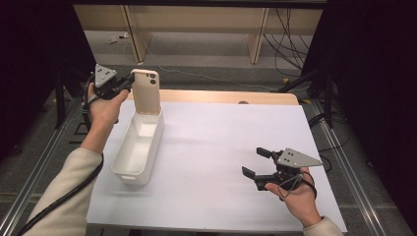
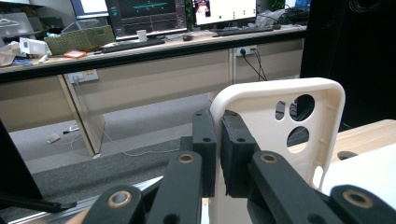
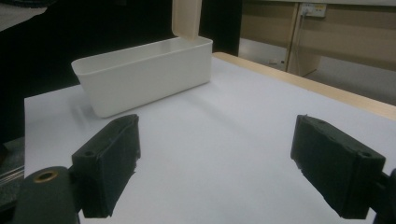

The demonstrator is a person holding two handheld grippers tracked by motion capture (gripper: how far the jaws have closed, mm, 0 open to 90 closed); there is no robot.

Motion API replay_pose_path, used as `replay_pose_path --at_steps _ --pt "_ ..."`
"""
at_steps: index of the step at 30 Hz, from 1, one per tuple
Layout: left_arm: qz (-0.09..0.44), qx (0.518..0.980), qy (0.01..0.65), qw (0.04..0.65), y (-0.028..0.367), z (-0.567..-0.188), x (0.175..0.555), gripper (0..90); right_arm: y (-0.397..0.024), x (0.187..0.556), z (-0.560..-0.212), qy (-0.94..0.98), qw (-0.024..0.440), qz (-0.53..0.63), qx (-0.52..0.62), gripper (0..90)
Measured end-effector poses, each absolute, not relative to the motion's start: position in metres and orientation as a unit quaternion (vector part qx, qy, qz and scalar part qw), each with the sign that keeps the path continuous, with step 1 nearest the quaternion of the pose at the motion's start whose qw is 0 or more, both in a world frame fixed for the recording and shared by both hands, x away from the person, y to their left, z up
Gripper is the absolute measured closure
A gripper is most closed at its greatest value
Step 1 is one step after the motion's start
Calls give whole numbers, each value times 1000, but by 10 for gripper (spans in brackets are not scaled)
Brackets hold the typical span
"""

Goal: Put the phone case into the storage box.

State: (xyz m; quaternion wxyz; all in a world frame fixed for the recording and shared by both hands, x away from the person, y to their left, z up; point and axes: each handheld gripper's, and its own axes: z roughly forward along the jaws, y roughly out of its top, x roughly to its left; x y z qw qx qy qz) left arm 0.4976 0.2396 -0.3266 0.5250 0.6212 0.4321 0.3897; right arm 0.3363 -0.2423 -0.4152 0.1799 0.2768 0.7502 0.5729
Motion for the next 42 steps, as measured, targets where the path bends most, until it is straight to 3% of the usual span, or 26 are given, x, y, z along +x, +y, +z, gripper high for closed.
replay_pose_path --at_steps 42 --pt "393 619 434 523 242 -338 511 848 -242 337 -416 749 174 577 276 168"
